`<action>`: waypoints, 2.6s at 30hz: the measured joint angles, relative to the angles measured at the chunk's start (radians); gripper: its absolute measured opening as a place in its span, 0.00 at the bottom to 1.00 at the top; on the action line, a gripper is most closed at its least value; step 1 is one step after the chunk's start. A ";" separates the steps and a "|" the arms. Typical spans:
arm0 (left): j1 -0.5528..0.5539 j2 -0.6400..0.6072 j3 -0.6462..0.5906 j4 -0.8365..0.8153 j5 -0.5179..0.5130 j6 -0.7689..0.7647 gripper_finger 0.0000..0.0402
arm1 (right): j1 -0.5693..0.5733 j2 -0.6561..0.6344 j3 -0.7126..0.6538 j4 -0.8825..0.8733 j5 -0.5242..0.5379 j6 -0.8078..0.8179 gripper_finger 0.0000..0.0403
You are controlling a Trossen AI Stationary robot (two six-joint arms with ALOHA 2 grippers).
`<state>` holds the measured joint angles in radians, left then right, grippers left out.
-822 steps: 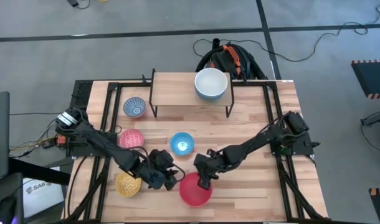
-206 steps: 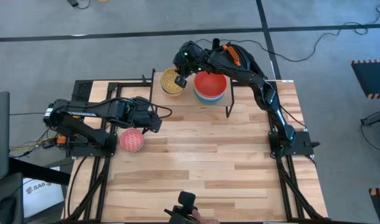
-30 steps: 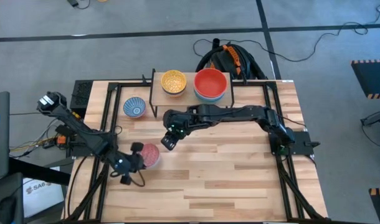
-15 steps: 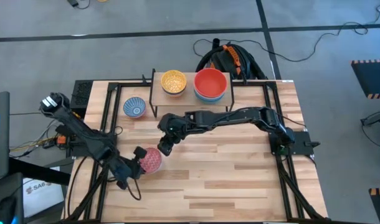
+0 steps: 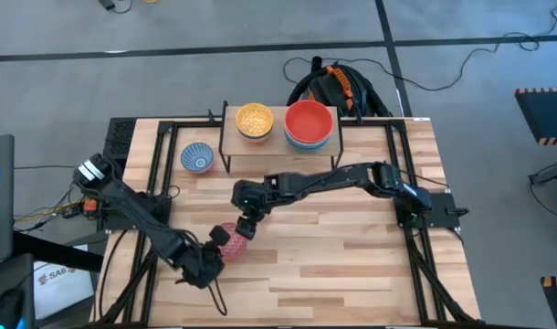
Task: Place and stack bowls onto a shelf
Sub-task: Stack the red patterned bowl on top of the yellow patterned bowl on the shelf
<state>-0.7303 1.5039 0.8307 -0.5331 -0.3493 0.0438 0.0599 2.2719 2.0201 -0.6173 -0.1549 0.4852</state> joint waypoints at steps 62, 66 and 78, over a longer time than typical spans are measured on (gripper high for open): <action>-0.016 -0.283 0.106 -0.496 -0.145 -1.246 0.51 | 0.041 -0.043 0.002 -0.061 0.233 0.225 0.65; 0.011 -0.352 0.105 -0.568 -0.157 -1.373 0.51 | 0.025 -0.003 0.000 0.031 0.208 0.238 0.65; 0.056 -0.430 0.104 -0.700 -0.159 -1.557 0.51 | 0.034 0.127 0.001 0.103 0.096 0.234 0.65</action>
<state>-0.6739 1.0740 0.9348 -1.2327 -0.5085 -1.5129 0.0939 2.3988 2.0215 -0.5138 -0.0590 0.7189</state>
